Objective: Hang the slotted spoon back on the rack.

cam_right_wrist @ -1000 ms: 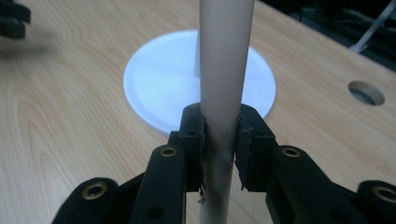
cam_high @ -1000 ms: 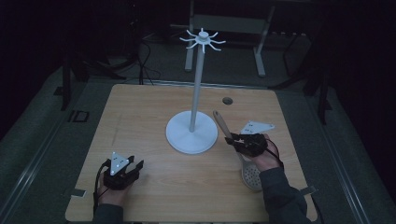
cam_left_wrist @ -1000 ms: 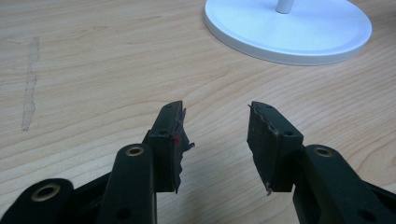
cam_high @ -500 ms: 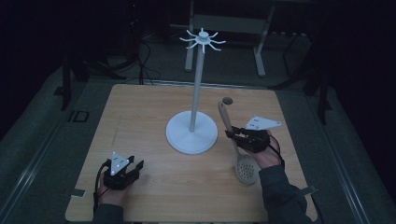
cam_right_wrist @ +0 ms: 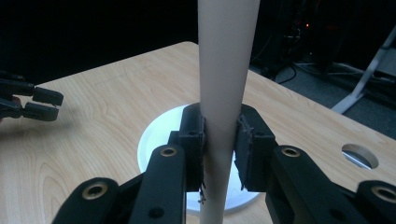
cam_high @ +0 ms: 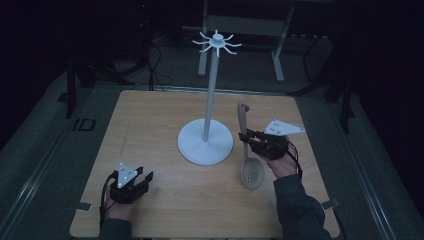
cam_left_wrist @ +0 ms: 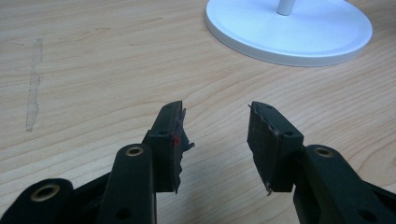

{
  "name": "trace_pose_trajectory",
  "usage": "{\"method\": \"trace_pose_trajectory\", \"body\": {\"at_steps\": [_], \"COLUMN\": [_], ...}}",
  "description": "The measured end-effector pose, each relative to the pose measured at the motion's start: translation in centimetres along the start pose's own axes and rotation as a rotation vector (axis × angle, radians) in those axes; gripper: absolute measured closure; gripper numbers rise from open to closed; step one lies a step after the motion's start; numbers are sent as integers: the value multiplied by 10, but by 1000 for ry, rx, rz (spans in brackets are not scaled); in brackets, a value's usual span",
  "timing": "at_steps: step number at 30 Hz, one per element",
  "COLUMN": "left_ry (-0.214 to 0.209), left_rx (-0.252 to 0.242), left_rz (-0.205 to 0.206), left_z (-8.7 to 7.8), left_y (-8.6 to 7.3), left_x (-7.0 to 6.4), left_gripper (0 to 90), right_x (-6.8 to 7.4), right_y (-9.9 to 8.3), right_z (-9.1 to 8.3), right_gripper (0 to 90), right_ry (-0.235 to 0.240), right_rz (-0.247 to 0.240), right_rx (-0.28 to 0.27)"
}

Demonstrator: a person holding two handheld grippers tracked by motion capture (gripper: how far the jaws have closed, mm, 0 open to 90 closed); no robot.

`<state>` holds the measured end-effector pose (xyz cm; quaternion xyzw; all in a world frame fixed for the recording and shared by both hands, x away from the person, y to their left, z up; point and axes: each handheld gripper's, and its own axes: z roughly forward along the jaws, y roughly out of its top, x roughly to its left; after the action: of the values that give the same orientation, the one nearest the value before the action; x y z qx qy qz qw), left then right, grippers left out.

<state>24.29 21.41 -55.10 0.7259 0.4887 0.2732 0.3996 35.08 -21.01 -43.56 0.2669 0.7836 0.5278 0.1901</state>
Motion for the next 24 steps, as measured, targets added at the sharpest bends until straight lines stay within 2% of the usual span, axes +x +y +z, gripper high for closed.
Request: {"method": "trace_pose_trajectory", "body": {"at_steps": [5,24], "left_ry": [-1,0], "left_rx": [3,2], "left_rz": [1,5], "left_z": [0,0], "left_y": [0,0], "left_x": [0,-1], "left_gripper": [560,557], "right_x": [2,3], "right_y": [2,9], "right_z": [0,-1], "right_gripper": [744,745], "right_ry": [1,1], "right_rz": [-13,-4], "right_rx": [-14,-50]}}
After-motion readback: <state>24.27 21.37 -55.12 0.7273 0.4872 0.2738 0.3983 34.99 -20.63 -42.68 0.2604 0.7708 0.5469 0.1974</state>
